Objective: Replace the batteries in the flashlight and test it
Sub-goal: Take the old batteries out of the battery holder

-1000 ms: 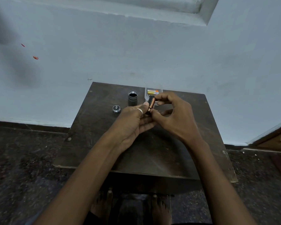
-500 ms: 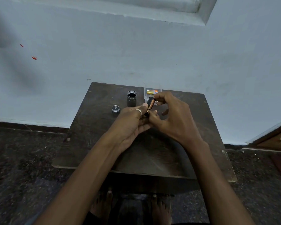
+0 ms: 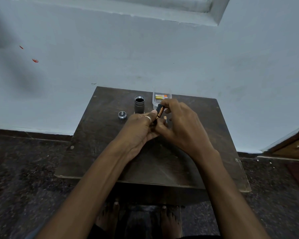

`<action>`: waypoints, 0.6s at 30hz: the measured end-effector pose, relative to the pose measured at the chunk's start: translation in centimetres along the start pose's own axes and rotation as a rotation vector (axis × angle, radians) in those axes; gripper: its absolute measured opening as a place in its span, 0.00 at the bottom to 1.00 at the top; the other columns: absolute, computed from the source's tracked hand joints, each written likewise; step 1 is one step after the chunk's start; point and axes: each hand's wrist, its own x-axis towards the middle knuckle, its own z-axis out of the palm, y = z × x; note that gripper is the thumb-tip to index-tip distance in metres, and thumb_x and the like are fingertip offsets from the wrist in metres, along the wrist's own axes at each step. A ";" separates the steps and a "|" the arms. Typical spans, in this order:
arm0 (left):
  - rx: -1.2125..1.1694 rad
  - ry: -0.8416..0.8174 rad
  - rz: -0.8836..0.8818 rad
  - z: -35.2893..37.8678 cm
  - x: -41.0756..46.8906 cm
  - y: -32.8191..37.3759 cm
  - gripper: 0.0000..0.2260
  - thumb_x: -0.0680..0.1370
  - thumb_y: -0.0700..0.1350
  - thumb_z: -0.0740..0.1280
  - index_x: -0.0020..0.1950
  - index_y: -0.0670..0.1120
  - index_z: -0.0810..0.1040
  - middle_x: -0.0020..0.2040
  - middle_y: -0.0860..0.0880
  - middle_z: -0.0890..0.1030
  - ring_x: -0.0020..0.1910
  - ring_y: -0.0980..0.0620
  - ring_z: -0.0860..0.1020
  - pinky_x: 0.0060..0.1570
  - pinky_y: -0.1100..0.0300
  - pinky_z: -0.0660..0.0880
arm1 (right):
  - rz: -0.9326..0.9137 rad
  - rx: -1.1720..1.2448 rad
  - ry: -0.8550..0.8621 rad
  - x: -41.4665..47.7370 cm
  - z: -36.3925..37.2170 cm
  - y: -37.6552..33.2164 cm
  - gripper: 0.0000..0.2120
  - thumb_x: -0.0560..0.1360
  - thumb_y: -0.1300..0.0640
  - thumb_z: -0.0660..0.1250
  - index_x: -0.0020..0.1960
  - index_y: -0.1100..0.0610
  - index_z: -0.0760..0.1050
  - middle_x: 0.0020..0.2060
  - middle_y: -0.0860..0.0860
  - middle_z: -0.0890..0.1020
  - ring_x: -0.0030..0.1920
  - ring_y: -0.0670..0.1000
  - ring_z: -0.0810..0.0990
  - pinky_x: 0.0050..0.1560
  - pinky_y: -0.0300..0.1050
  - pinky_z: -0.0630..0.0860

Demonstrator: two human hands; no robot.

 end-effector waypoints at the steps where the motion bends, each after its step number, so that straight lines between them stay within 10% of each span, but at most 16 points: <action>1: -0.001 -0.003 0.002 0.1 -0.1 0.0 0.13 0.84 0.44 0.60 0.48 0.41 0.82 0.45 0.42 0.84 0.43 0.51 0.83 0.41 0.60 0.81 | 0.002 0.001 0.000 0.0 0.1 0.0 0.19 0.73 0.55 0.69 0.62 0.59 0.73 0.45 0.56 0.81 0.45 0.57 0.79 0.42 0.53 0.78; 18: -0.121 0.043 -0.033 0.2 -0.1 0.3 0.11 0.84 0.42 0.61 0.50 0.39 0.80 0.45 0.41 0.85 0.41 0.51 0.85 0.40 0.60 0.82 | 0.074 0.296 0.032 0.4 0.3 1.0 0.12 0.76 0.58 0.72 0.59 0.57 0.83 0.54 0.49 0.86 0.53 0.44 0.84 0.54 0.43 0.81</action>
